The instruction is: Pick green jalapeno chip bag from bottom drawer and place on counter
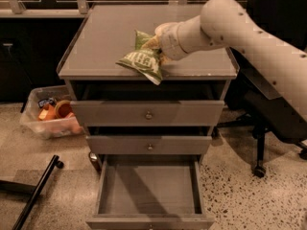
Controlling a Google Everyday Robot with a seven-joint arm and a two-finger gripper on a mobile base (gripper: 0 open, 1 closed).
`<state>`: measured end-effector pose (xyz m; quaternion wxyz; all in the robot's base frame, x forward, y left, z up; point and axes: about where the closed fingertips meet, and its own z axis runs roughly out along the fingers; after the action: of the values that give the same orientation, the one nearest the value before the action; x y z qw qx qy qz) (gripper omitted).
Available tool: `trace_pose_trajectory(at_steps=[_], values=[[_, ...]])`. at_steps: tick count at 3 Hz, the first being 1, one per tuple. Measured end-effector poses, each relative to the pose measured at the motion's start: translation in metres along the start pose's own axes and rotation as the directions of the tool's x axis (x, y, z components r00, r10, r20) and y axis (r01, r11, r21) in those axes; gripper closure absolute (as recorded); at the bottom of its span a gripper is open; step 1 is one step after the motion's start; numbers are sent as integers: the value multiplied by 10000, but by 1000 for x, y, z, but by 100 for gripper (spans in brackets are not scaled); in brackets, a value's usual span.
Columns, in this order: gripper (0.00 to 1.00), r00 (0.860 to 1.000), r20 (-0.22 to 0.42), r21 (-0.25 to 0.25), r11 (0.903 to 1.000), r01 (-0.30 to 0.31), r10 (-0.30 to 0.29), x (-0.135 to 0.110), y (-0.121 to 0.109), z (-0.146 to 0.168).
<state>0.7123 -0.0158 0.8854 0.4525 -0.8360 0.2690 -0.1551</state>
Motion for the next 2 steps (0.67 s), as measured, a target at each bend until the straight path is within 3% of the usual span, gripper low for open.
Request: trace_pose_trajectory(at_steps=[1, 2], values=[[100, 9998, -46, 542, 9983, -205, 208, 21, -18, 44], [81, 9988, -293, 847, 9957, -377, 403, 32, -32, 72]])
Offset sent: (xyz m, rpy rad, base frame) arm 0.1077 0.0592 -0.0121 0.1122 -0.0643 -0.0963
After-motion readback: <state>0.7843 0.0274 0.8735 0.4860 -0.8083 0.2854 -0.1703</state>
